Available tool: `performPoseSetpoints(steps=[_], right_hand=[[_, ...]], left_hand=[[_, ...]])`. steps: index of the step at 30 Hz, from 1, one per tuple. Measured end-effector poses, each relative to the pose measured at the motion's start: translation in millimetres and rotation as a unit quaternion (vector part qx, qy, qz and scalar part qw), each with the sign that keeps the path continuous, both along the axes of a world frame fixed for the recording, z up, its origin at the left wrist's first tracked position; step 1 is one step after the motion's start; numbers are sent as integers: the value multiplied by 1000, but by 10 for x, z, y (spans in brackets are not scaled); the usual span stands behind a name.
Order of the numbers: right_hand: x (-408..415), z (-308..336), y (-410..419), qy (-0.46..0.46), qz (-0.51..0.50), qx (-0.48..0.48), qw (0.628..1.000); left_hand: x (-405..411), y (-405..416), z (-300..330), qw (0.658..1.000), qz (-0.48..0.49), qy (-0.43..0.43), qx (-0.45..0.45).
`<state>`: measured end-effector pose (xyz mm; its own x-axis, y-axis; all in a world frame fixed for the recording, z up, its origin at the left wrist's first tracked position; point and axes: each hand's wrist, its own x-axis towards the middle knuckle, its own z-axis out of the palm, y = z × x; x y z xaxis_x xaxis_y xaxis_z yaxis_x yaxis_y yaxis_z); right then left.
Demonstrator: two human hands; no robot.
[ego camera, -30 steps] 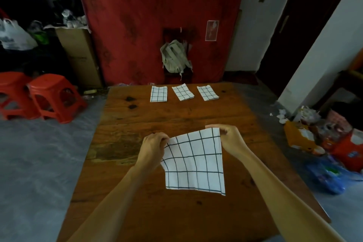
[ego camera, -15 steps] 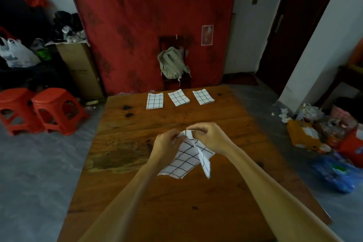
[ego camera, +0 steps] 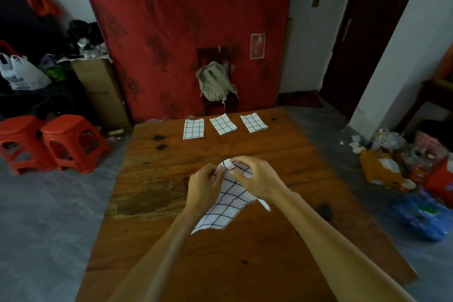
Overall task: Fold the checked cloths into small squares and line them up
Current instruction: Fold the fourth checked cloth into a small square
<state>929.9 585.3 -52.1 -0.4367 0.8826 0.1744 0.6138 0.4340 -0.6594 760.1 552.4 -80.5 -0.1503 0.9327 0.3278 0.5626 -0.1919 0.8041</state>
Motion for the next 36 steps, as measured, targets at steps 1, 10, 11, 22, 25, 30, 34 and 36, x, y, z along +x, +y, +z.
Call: performPoseSetpoints(steps=[1, 10, 11, 22, 25, 30, 34, 36], right_hand=[[-15, -15, 8, 3, -1, 4, 1000], [-93, 66, 41, 4, 16, -6, 1000], [-82, 61, 47, 7, 10, -9, 1000], [139, 19, 72, 164, -113, -60, 978], [145, 72, 71, 204, -126, -60, 969], [199, 93, 76, 275, -156, -72, 946], [185, 66, 75, 277, -156, -54, 947], [185, 54, 82, 271, -154, -42, 949]], left_hand=[[-1, -12, 2, 1000, -4, 2, 1], [-42, -19, 199, 996, -47, 25, 65], [-51, -20, 226, 997, -26, 17, 70], [-232, 1, 286, 994, 84, -62, 27], [-250, 5, 304, 990, 96, -97, 30], [-266, 11, 353, 984, 112, -133, 29], [-246, 10, 358, 983, 120, -135, 28], [-248, 11, 343, 982, 125, -141, 26]])
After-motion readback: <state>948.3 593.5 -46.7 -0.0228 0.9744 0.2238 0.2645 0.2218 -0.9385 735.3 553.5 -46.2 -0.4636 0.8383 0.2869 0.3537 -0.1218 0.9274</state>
